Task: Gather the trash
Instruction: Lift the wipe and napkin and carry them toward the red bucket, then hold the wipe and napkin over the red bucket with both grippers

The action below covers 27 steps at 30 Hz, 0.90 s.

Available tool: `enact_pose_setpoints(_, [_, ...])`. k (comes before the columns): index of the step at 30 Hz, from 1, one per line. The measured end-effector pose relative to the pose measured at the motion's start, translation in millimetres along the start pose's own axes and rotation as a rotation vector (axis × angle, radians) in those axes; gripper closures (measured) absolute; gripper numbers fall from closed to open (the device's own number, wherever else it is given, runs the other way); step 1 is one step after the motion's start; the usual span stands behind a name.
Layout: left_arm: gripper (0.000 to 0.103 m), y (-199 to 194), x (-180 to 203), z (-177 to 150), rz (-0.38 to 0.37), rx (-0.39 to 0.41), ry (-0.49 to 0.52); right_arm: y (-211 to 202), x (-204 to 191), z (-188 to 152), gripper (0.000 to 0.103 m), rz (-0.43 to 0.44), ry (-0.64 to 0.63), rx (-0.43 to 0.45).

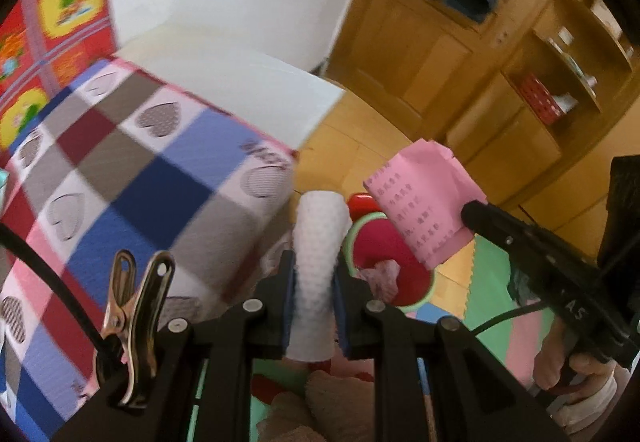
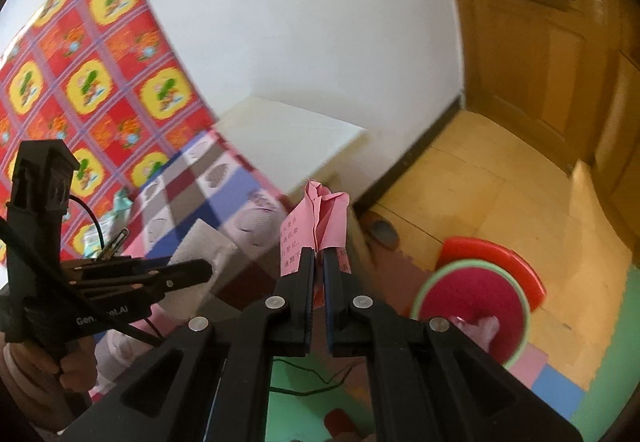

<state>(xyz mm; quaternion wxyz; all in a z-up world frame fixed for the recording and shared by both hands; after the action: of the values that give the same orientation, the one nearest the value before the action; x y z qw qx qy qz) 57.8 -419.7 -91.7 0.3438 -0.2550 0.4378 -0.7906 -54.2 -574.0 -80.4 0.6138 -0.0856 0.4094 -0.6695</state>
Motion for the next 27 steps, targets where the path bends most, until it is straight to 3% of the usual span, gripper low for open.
enact_pose_setpoints(13, [0.085,62,96,-5,-0.05,-0.099,0.142,-10,111,-40,0.097,-0.101,0.166,-0.037])
enact_pose_setpoints(27, [0.085,152,180,-22,-0.11,-0.175,0.266,31,191,-96,0.098,-0.196,0.2,-0.153])
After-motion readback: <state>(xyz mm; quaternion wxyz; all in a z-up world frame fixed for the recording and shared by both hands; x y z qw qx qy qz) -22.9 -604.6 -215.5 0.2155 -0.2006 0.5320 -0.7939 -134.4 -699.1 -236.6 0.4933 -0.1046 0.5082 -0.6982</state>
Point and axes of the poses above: each gripper's, at about its wrist camera, not at the fingertips, and y roughly the way its jaws point, x to its right, z to its top, the point moved 6 cm from there along y, roughly the way its jaws point, and after that the axes turned 10 degrees about z, right-handed, at the moved point
